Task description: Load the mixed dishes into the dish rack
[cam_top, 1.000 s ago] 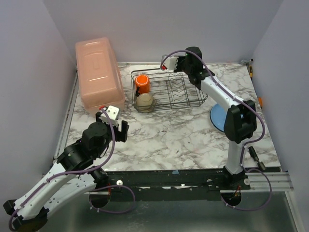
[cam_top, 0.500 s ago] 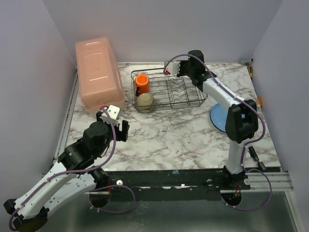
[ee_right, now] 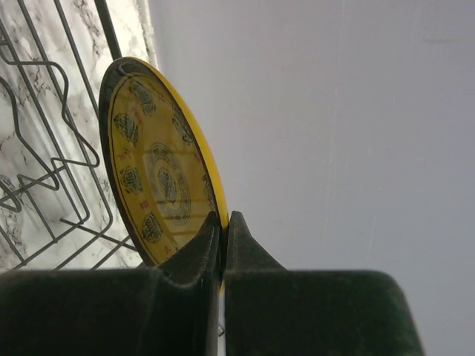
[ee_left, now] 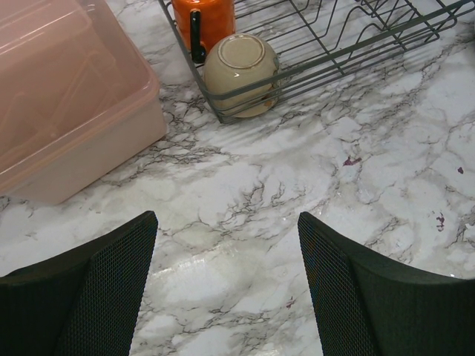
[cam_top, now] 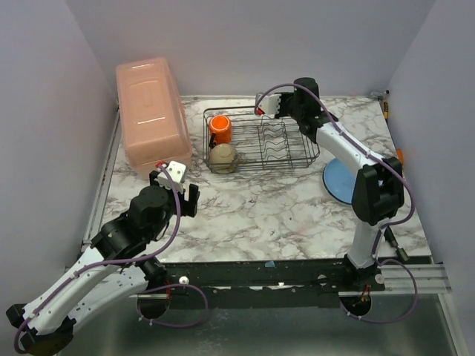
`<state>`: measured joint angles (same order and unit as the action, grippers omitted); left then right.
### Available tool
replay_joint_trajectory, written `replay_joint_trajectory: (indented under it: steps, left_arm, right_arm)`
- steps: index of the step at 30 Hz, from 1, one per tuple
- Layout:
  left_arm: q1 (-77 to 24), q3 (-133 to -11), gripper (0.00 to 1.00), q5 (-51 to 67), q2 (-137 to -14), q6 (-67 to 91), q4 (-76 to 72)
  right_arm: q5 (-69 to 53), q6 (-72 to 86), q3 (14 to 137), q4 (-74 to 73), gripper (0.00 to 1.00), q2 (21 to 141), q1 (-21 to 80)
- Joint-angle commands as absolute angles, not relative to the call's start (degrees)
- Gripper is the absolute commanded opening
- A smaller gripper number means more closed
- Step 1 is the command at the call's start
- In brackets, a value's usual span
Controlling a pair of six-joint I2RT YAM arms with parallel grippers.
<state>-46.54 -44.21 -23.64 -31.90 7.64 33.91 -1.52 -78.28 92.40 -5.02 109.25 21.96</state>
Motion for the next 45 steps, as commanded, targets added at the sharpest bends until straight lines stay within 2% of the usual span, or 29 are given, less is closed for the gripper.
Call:
replay_joint_trajectory:
  steps: [1, 36, 37, 42, 45]
  left_arm:
    - [-46.69, -43.77, 0.77, -23.86, -32.2, 7.21, 33.22]
    - [-46.68, -43.59, 0.77, -23.82, -32.05, 7.14, 33.08]
    - [-46.72, -43.55, 0.77, -23.82, -32.02, 7.12, 33.09]
    - [-46.75, -43.59, 0.77, -23.74, -32.05, 7.13, 33.09]
    - [-46.68, -43.59, 0.77, -23.75, -31.98, 7.19, 33.13]
  right_arm:
    - [-1.64, -77.74, 92.41, -3.21, 0.0, 104.75, 22.01]
    - [-5.93, -74.5, 90.68, -4.92, 0.0, 110.58, 22.38]
    - [-5.7, -74.37, 90.87, -4.78, 0.02, 110.91, 22.57]
    - [-3.87, -71.57, 90.07, 0.79, 0.41, 111.48, 23.44]
    - [-2.61, -65.62, 90.81, 5.14, 0.57, 111.09, 23.55]
